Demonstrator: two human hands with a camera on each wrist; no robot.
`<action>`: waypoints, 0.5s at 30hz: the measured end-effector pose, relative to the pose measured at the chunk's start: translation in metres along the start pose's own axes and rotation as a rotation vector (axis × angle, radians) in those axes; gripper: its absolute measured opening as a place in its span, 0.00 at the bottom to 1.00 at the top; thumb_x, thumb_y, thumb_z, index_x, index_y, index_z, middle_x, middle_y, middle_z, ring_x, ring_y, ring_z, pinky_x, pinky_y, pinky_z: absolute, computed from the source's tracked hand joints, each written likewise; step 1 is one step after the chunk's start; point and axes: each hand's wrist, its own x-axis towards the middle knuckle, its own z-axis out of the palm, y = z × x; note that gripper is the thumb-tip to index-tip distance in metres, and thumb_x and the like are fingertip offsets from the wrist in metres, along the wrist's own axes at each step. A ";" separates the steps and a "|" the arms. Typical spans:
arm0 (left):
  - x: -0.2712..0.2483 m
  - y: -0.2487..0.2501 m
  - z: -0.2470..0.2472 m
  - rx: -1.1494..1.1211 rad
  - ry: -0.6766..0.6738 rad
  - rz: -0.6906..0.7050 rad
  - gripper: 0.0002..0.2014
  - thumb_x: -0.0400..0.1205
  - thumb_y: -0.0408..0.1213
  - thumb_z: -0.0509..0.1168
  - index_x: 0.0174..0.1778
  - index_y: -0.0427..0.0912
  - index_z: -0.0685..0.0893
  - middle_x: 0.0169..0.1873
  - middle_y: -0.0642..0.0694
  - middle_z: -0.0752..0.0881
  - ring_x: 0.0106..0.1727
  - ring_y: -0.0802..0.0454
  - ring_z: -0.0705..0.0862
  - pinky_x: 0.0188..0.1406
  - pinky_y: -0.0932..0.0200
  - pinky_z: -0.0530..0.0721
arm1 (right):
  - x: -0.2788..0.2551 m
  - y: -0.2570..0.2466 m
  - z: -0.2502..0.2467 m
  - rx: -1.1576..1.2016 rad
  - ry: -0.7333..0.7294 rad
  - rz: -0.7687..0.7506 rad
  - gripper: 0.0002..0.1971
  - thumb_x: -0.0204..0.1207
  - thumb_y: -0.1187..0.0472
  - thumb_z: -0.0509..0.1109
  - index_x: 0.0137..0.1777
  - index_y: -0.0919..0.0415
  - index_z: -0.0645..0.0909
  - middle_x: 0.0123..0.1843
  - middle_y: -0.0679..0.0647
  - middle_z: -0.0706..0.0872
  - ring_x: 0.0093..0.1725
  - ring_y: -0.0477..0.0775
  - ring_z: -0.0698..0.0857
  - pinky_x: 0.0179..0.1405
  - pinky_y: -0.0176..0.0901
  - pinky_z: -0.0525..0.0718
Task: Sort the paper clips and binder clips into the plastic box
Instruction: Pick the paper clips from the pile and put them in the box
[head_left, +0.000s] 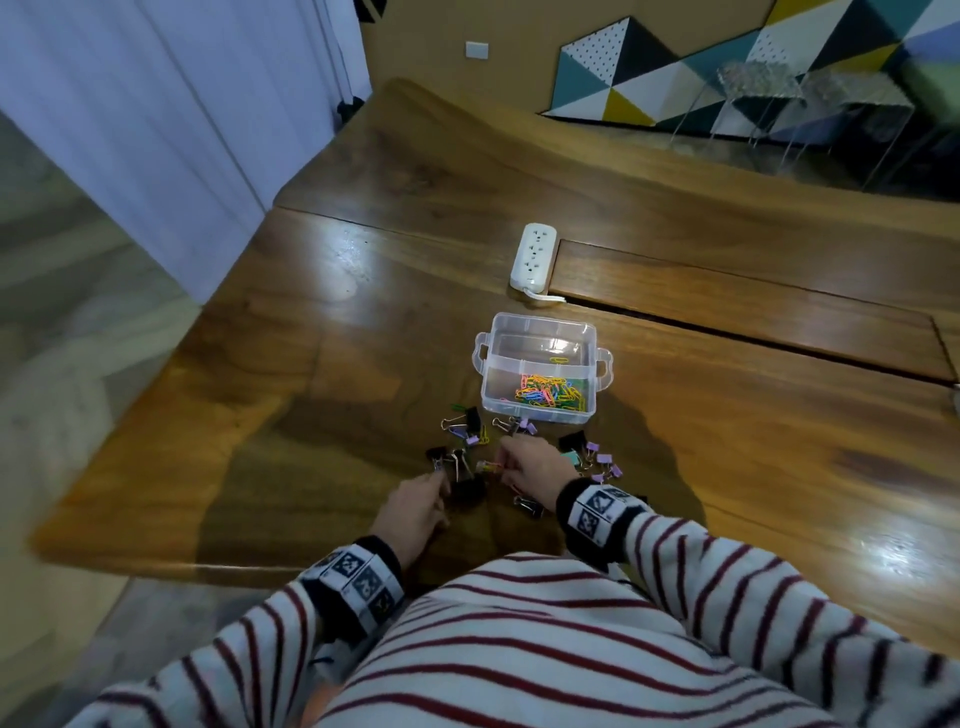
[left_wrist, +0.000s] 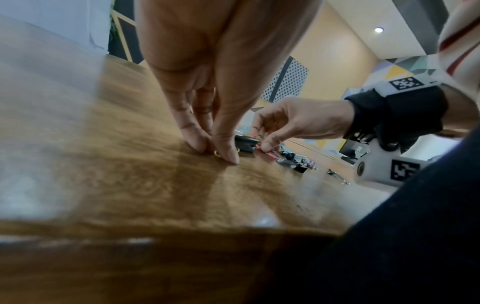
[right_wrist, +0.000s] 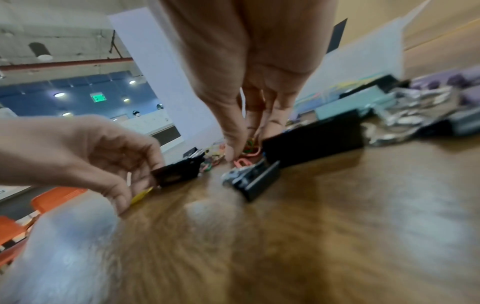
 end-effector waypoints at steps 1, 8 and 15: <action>0.000 -0.001 -0.001 0.014 -0.013 0.008 0.08 0.78 0.29 0.62 0.52 0.41 0.78 0.46 0.46 0.85 0.48 0.51 0.84 0.52 0.52 0.84 | -0.002 0.006 -0.003 0.039 0.014 0.012 0.10 0.72 0.66 0.69 0.53 0.60 0.77 0.55 0.58 0.84 0.56 0.58 0.81 0.55 0.51 0.81; 0.003 0.016 -0.013 0.126 0.055 0.286 0.06 0.79 0.37 0.63 0.51 0.47 0.81 0.54 0.50 0.79 0.55 0.53 0.78 0.54 0.52 0.82 | -0.018 0.036 -0.021 0.525 0.115 0.065 0.10 0.69 0.74 0.72 0.38 0.56 0.81 0.41 0.56 0.88 0.36 0.41 0.86 0.33 0.26 0.80; 0.057 0.055 -0.024 0.277 0.007 0.312 0.09 0.80 0.33 0.61 0.54 0.38 0.81 0.57 0.41 0.78 0.59 0.45 0.77 0.56 0.48 0.79 | -0.022 0.039 -0.020 0.679 0.114 0.076 0.10 0.67 0.71 0.74 0.36 0.55 0.81 0.36 0.46 0.85 0.35 0.35 0.84 0.34 0.24 0.80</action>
